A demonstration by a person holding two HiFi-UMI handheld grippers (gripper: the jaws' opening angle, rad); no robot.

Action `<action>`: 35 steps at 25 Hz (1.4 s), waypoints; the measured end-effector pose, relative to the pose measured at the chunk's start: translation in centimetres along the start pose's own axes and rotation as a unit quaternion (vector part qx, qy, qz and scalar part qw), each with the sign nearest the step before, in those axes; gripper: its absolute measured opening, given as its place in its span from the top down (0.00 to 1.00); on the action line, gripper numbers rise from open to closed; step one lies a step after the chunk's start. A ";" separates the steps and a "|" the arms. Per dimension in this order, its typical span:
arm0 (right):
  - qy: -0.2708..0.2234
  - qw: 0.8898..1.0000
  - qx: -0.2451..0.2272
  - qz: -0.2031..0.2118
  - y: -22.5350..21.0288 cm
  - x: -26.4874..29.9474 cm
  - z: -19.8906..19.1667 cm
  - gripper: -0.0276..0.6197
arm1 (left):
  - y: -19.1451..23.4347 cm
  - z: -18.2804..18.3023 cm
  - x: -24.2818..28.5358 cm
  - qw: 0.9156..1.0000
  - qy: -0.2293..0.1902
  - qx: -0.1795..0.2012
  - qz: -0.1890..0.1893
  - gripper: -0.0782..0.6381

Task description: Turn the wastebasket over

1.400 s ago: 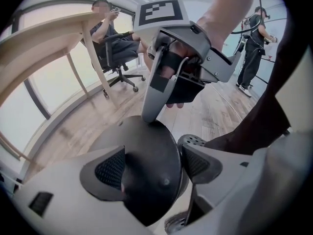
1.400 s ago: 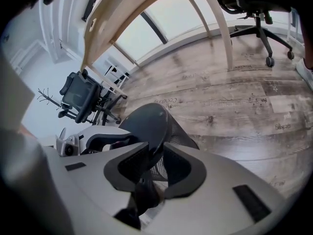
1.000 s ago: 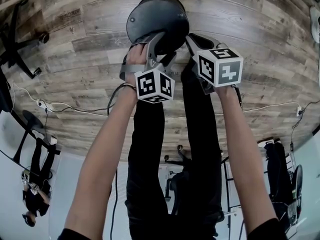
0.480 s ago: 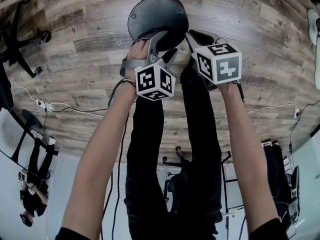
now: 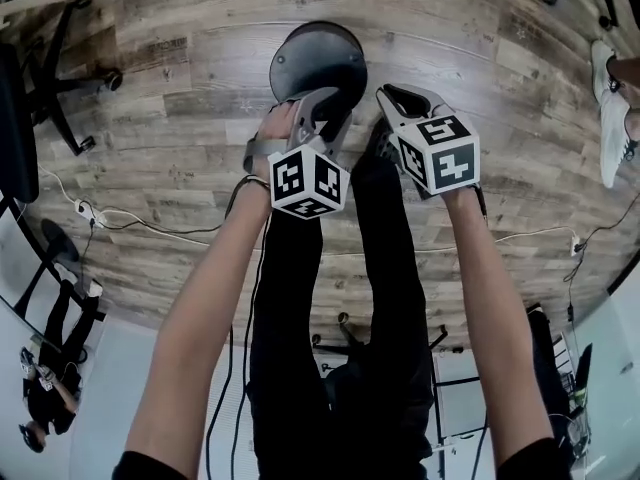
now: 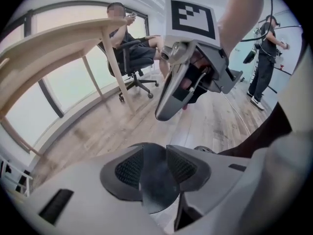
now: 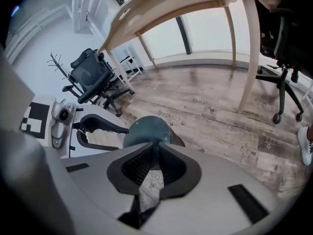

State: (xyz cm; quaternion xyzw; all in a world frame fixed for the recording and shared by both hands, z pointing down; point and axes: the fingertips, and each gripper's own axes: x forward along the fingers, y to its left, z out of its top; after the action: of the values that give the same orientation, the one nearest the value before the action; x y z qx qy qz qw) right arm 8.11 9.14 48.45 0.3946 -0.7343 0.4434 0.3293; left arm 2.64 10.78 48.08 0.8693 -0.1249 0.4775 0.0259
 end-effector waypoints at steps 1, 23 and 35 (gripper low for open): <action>-0.003 1.000 -0.004 0.000 0.2 -0.7 0.5 0.87 | 0.3 0.6 -0.7 1.000 -0.004 -0.004 0.005 0.67; -0.061 0.992 -0.108 -0.011 10.3 -22.4 13.1 0.89 | 7.6 15.5 -24.1 0.980 -0.068 -0.133 0.130 0.86; -0.173 0.975 -0.132 -0.051 17.6 -34.3 21.7 0.91 | 10.6 19.7 -37.5 0.966 -0.138 -0.185 0.113 0.87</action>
State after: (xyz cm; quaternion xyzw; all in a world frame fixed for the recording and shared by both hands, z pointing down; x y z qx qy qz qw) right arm 6.07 4.35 4.53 0.4556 -0.8107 0.2506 0.2691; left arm -2.92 4.47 5.27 0.8873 -0.3105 0.3211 0.1149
